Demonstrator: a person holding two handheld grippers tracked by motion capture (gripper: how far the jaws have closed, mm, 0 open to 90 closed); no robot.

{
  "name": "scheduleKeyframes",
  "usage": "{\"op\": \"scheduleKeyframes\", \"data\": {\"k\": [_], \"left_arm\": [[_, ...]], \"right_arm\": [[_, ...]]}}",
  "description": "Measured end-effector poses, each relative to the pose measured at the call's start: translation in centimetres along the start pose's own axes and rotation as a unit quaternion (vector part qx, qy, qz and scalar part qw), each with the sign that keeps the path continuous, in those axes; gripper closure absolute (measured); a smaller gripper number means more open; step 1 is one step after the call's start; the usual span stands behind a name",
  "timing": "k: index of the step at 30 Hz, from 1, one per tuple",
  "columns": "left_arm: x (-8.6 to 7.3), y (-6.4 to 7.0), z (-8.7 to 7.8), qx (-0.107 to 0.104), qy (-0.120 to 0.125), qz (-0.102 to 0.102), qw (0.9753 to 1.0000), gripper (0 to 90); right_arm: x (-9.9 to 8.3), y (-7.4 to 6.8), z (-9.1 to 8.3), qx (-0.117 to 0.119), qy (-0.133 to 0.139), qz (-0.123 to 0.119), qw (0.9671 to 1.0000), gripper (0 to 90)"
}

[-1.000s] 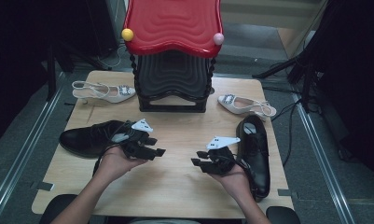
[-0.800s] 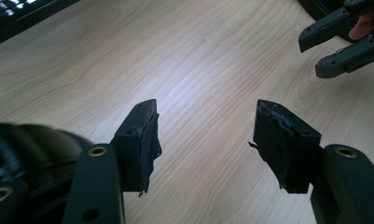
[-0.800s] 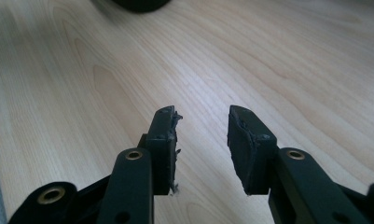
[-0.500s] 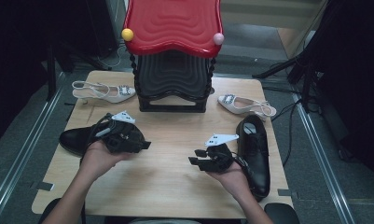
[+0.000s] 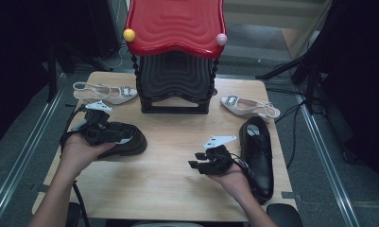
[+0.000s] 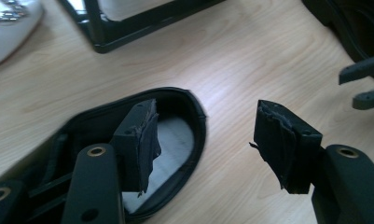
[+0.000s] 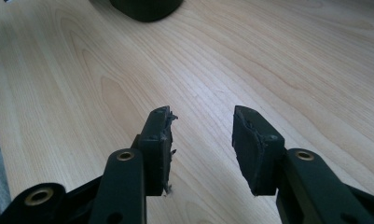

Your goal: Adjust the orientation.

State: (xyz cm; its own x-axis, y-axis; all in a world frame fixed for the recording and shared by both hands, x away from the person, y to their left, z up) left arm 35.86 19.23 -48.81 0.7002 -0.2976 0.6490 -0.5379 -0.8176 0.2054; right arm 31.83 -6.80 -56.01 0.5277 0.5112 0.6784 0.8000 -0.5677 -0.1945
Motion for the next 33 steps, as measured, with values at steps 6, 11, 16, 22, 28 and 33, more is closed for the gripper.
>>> {"op": "scheduleKeyframes", "data": {"k": [6, 11, 16, 22, 28, 33], "left_arm": [[0.0, -3.3, 0.3, 0.039, -0.023, -0.013, 0.9989, 40.6], [-0.4, -5.4, 1.0, 0.062, -0.045, -0.018, 0.9969, 37.4], [-1.8, -7.2, 2.6, 0.091, -0.077, -0.004, 0.9929, 35.4], [-2.2, -8.0, 3.9, 0.098, -0.075, -0.001, 0.9923, 37.7], [-2.1, -8.3, 4.5, 0.111, -0.092, 0.028, 0.9891, 55.0], [-2.1, -8.6, 3.6, 0.110, -0.104, 0.033, 0.9879, 73.0]], "right_arm": [[0.0, -0.1, 0.3, 0.002, -0.005, -0.001, 1.0000, 57.6], [-0.2, 0.1, 0.5, 0.000, -0.013, 0.000, 0.9999, 56.6], [-0.3, 0.1, 0.6, 0.001, -0.017, 0.000, 0.9999, 56.0], [-0.4, 0.2, 0.7, -0.001, -0.019, 0.001, 0.9998, 54.8], [-0.4, 0.3, 0.7, -0.002, -0.021, 0.005, 0.9998, 54.2], [-0.5, 0.5, 0.7, 0.001, -0.022, 0.007, 0.9997, 54.2]]}}
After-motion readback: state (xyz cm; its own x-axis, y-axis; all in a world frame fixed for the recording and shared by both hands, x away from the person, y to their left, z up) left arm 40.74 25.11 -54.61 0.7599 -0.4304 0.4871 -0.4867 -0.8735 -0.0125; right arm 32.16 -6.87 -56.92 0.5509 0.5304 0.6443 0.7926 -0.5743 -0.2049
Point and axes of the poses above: each handheld gripper's, and its own axes: z roughly forward along the jaws, x roughly out of its top, y roughly to its right, the point moved 10 cm from there along z, roughly forward along the jaws, and after that the axes turned 1 degree about -y, right-handed, at the moved point
